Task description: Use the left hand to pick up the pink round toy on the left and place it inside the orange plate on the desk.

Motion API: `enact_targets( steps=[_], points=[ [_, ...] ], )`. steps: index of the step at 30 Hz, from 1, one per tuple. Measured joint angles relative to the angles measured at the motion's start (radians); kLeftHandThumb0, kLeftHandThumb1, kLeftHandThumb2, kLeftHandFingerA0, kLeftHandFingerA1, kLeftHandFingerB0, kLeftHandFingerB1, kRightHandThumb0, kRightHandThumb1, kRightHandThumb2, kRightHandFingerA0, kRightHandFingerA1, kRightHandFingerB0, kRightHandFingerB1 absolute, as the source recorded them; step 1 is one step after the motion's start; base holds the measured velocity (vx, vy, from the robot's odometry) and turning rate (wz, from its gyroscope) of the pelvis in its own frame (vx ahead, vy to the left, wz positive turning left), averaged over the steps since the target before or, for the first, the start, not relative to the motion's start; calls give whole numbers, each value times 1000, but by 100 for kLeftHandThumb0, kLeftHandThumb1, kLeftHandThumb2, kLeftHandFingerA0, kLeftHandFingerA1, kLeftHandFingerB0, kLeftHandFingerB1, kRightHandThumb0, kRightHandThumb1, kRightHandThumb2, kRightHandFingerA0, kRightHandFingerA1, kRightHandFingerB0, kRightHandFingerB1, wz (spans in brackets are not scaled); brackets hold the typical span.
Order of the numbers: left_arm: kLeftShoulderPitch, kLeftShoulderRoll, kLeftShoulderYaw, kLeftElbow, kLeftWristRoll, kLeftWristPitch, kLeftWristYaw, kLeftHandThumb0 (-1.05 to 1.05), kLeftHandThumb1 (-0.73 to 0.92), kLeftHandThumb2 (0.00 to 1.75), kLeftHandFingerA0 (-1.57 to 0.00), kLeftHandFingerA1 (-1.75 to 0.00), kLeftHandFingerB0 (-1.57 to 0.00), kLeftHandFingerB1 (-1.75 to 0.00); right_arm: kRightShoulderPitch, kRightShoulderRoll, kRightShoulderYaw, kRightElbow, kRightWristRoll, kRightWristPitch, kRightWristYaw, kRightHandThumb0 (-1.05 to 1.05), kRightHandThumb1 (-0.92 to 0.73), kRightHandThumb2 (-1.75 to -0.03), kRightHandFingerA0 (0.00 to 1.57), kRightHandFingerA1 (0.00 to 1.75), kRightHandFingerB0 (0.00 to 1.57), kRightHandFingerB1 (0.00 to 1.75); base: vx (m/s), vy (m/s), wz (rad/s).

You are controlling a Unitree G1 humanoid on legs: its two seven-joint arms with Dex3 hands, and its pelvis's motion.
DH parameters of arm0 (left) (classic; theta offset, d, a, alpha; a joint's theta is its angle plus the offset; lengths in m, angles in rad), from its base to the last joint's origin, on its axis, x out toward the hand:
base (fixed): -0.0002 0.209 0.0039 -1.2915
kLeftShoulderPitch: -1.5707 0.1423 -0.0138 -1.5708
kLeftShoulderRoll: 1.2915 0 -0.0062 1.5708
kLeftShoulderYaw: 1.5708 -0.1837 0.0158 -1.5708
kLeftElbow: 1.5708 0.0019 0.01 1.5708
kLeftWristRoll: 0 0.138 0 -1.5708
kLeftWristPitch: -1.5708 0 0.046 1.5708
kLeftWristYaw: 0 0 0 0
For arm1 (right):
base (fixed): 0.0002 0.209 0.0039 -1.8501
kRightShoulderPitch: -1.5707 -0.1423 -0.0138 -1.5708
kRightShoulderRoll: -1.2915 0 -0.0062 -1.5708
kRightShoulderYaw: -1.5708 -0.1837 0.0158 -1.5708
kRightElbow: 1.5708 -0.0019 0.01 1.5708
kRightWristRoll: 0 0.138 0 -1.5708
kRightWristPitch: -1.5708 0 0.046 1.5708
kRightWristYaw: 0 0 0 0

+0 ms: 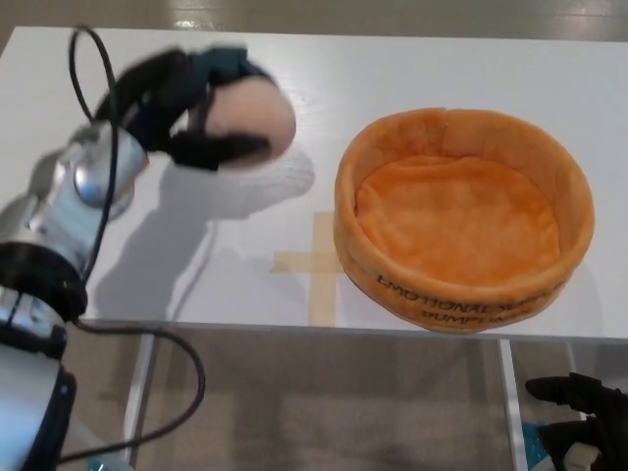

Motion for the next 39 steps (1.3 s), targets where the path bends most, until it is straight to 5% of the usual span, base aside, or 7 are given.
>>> enact_targets(
  steps=[12,21,23,31,33,34,39],
  points=[
    [-142,-78,-81,-53,57,-3,34,-26,75,64,-81,-168,-83,-95,2,-1,0,0,0,-1,-1,-10,-64,-58,66,60,64,50,0,0,0],
    [-194,-202,-205,-32,143,19,87,-24,80,63,-81,-174,-64,-136,5,0,-5,-1,4,-11,-2,-10,-64,-58,66,62,64,52,0,0,0],
    [-206,-224,-220,-25,157,25,95,-26,76,63,-84,-172,-76,-95,6,0,-7,-1,5,-12,-2,-10,-64,-58,65,62,64,52,0,0,0],
    [-249,-299,-252,16,182,50,118,-27,75,65,-81,-165,-77,-111,3,0,-5,-1,5,-16,-3,-10,-65,-58,67,62,65,52,0,0,0],
    [-249,-304,-256,22,188,52,119,-27,76,62,-87,-157,-90,-65,1,0,-5,-1,5,-16,-3,-10,-65,-58,68,64,64,52,0,0,0],
    [-249,-309,-261,25,192,53,121,-28,72,62,-75,-120,-59,-39,1,0,-5,-1,5,-16,-3,-10,-64,-58,67,63,64,51,0,0,0],
    [-248,-344,-288,33,202,67,99,-43,74,63,-30,-33,-24,-29,-5,0,-1,-2,4,-16,-3,-9,-65,-58,66,60,64,51,0,0,0]
  ],
)
